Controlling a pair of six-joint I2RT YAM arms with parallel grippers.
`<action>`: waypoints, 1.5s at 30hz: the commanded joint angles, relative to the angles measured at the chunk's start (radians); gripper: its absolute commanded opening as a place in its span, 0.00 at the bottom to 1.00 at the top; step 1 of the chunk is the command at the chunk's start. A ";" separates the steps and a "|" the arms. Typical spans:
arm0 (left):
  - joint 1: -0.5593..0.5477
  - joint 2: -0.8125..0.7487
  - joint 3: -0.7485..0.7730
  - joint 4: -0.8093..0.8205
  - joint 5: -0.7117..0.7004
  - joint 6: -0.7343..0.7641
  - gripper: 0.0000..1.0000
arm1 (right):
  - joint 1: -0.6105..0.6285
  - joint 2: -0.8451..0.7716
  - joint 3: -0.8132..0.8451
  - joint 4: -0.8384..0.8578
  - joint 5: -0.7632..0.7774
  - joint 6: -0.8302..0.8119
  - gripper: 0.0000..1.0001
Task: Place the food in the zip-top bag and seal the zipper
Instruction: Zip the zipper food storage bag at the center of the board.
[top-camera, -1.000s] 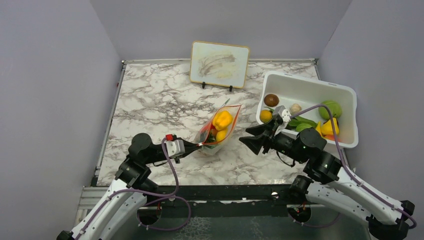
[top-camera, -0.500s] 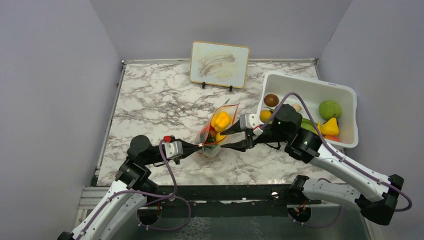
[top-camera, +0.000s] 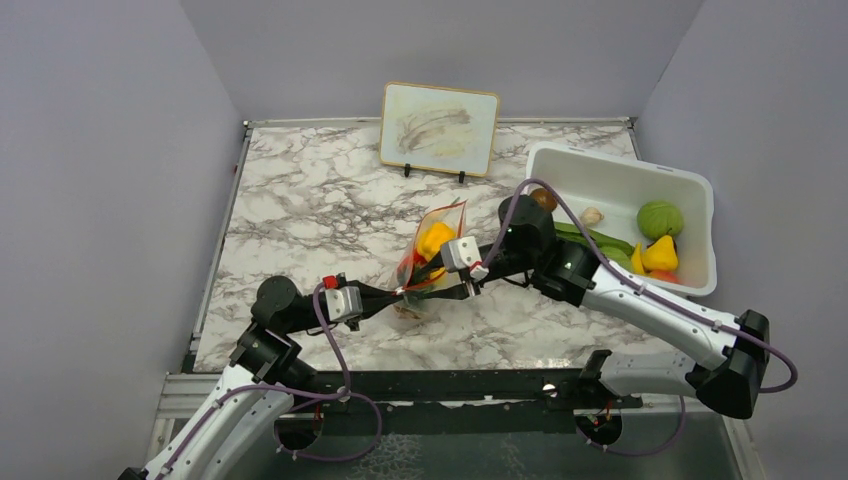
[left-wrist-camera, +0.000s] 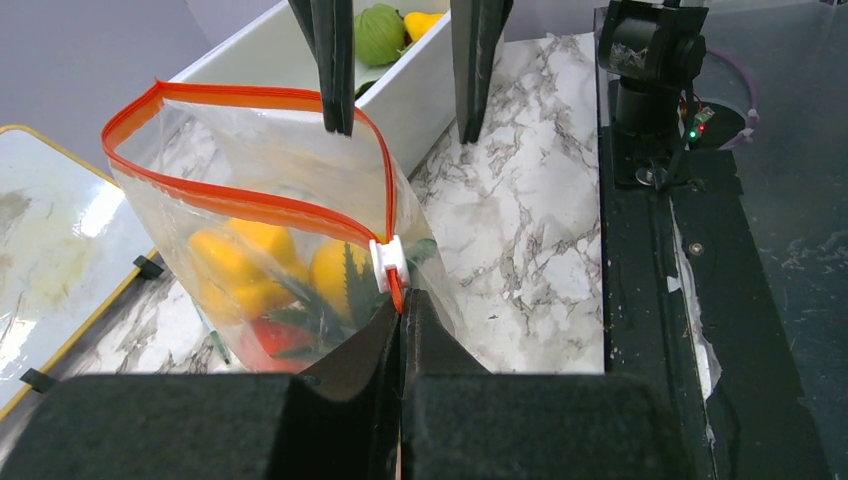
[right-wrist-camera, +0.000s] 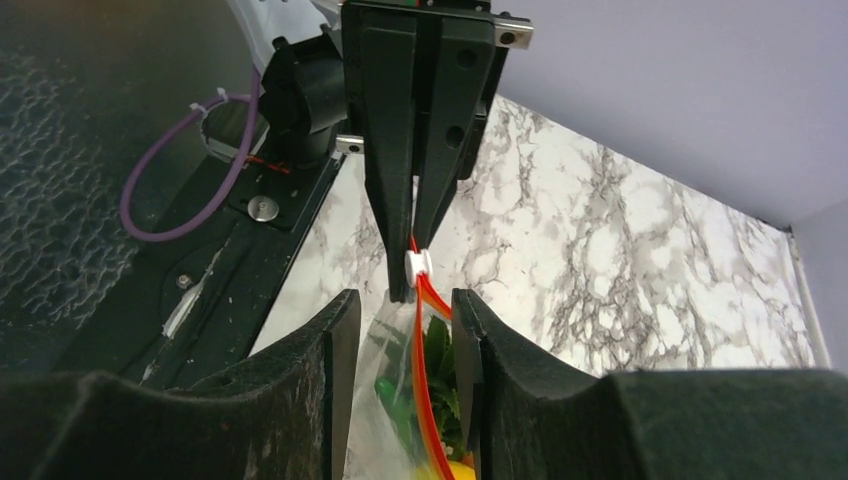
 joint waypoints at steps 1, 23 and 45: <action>-0.002 -0.009 -0.006 0.056 0.041 -0.005 0.00 | 0.045 0.049 0.063 -0.018 0.011 -0.061 0.39; -0.002 -0.004 -0.010 0.064 0.065 -0.002 0.00 | 0.124 0.172 0.140 -0.105 0.178 -0.140 0.24; -0.002 -0.028 0.021 0.038 0.060 0.026 0.00 | 0.121 0.026 0.073 -0.169 0.360 -0.212 0.01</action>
